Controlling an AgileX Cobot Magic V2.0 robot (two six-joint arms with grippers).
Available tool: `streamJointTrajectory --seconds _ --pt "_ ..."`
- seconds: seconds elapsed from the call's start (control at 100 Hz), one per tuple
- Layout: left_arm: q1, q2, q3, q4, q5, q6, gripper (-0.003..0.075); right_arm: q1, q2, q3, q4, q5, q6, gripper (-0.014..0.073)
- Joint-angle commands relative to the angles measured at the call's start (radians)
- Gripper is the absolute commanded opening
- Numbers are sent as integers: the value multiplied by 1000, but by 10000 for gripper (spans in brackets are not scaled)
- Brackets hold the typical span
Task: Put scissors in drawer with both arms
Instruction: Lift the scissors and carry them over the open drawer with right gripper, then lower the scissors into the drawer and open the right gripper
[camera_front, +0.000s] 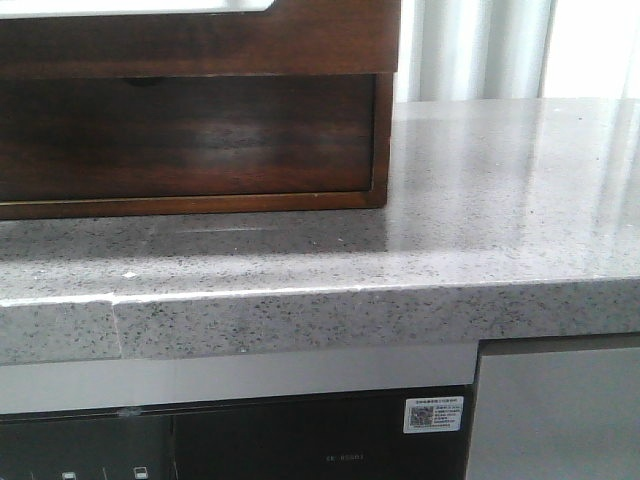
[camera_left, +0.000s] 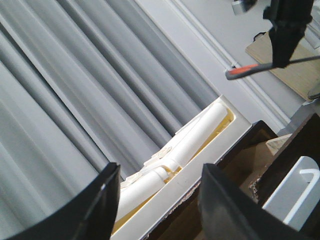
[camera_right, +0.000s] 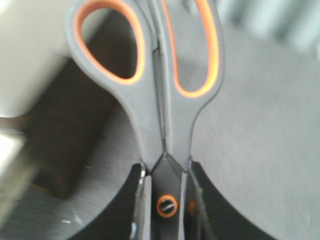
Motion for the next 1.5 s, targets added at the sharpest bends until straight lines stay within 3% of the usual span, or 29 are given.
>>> streamJointTrajectory --seconds 0.0,0.36,0.53,0.77,1.49 --pt "-10 11 -30 -49 -29 -10 334 75 -63 -66 9 -56 -38 -74" --pt "-10 11 -22 -96 -14 -10 334 446 -46 -129 12 -131 -233 -73" --pt "-10 11 -22 -102 -14 -10 334 551 28 -129 12 -230 -327 -74" --pt "-10 11 -22 -103 -14 -10 334 573 156 -129 10 -330 -361 -74" --pt "-10 11 -22 -103 -14 -10 334 573 318 -129 -48 -334 -377 -74"
